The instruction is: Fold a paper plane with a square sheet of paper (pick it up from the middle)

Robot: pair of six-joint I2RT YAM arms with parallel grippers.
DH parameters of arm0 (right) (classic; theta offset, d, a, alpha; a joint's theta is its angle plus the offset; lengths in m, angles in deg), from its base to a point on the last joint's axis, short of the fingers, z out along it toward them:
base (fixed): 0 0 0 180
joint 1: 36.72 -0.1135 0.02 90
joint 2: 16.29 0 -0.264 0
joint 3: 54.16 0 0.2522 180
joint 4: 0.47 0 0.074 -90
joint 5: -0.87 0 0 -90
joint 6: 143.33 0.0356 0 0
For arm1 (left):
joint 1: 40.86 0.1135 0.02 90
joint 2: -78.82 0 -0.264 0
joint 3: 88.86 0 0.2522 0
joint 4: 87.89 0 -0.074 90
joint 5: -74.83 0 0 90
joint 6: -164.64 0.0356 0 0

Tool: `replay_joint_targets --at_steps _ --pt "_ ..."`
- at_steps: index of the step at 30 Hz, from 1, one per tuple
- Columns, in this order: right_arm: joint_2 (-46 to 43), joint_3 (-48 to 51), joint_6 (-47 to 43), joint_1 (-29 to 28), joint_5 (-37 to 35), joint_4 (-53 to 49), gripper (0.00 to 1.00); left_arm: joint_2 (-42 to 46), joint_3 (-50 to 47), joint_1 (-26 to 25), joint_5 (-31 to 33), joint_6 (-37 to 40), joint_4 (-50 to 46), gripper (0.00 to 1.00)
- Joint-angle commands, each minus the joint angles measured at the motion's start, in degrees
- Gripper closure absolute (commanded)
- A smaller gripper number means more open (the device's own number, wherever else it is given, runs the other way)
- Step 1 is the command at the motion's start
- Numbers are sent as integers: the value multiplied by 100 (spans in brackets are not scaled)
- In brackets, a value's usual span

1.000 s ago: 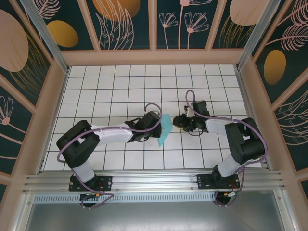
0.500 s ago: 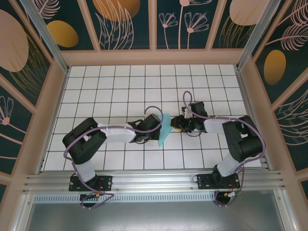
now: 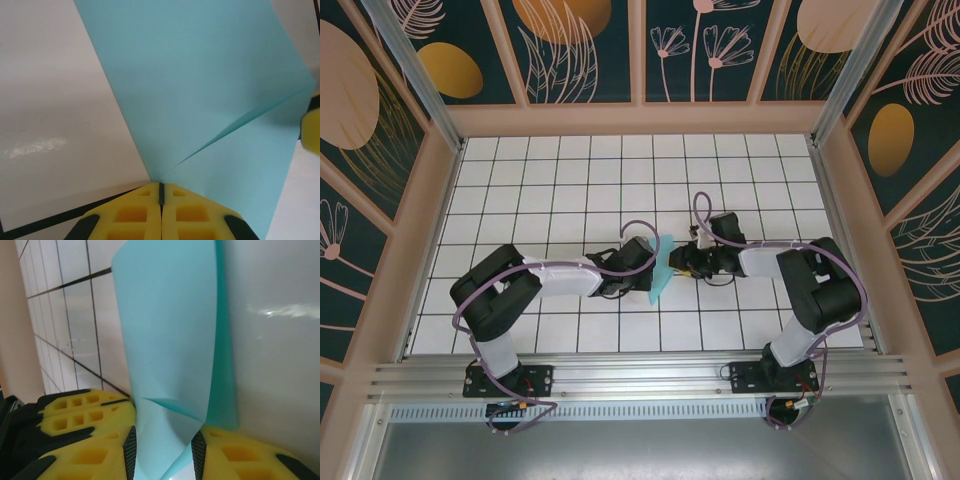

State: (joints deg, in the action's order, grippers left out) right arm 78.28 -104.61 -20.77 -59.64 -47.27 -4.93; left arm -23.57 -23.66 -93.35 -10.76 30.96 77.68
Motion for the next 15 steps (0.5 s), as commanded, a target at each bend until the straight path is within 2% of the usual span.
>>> replay_joint_targets --at_steps 1,8,12,15 --pt "77 -119 -348 -103 341 136 63 -108 7 9 142 48 -224 92" --pt "319 -190 -866 -102 495 -2 66 169 40 9 198 61 -230 89" --pt "444 -285 -935 -100 359 -112 78 385 36 2 315 13 -351 84" --pt "434 -250 -725 -101 300 -7 85 957 -199 10 222 -13 -102 73"
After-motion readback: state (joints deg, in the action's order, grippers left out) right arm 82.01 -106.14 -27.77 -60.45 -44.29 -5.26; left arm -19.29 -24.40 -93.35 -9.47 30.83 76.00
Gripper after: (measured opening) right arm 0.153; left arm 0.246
